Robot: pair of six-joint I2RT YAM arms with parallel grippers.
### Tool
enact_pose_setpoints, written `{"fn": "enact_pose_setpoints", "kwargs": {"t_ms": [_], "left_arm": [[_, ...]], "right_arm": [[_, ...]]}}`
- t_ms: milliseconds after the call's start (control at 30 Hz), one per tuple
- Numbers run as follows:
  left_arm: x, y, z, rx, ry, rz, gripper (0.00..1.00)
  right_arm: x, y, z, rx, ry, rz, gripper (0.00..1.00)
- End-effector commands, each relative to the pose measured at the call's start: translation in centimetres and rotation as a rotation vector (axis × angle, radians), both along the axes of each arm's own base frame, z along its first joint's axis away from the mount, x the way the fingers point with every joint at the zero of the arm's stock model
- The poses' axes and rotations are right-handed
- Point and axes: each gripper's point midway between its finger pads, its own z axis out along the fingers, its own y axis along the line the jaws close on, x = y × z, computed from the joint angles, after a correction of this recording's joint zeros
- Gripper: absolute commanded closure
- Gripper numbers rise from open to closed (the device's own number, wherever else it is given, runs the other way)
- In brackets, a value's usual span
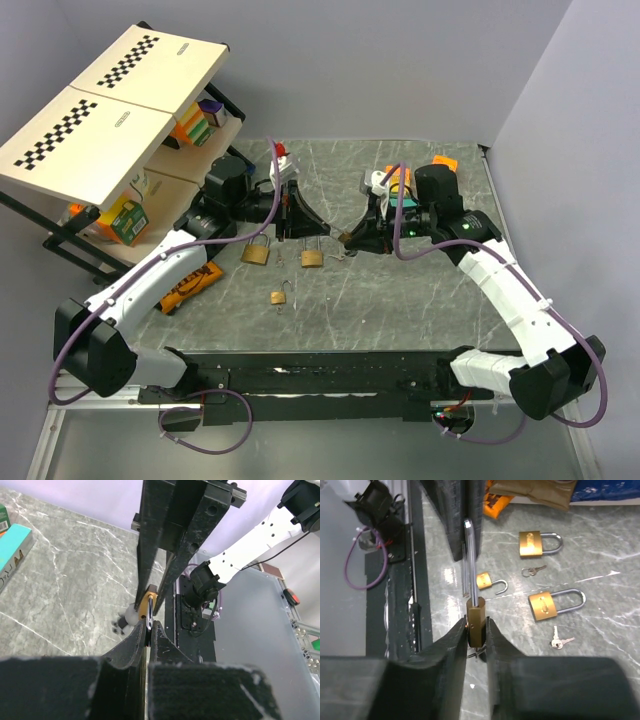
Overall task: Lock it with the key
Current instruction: Lock the lock.
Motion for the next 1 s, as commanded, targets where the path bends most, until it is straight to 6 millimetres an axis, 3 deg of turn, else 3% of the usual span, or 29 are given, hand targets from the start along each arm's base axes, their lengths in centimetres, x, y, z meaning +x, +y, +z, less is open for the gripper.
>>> {"fn": "enact_pose_setpoints", "kwargs": {"t_ms": [0,67,367,633,967], "left_arm": [[-1.0,0.1,2.0,-0.05,-0.047,-0.022,0.99],[-1.0,0.1,1.9,-0.046,-0.057,-0.024,0.99],[-1.7,0.1,0.8,-0.014,-0.127,-0.08,0.99],[-2.8,-0.1,0.4,-0.017,-0.132,-0.134,0.99],[-2.9,-0.1,0.0,-0.001,-0.117,-0.141,0.99]], "right_arm": [[0.0,1.0,3.0,0.059,-0.071,0.044,0.93],[-0.3,1.1,3.2,0.068,-0.071,0.058,1.0],[-2.2,1.6,3.7,0.119,-0.002,0.149,1.0],[-3.7,2.1,5.5,0.187,0.026,0.235,1.0],[-3.6,2.2,5.9,0.194,0.027,0.219,1.0]]}}
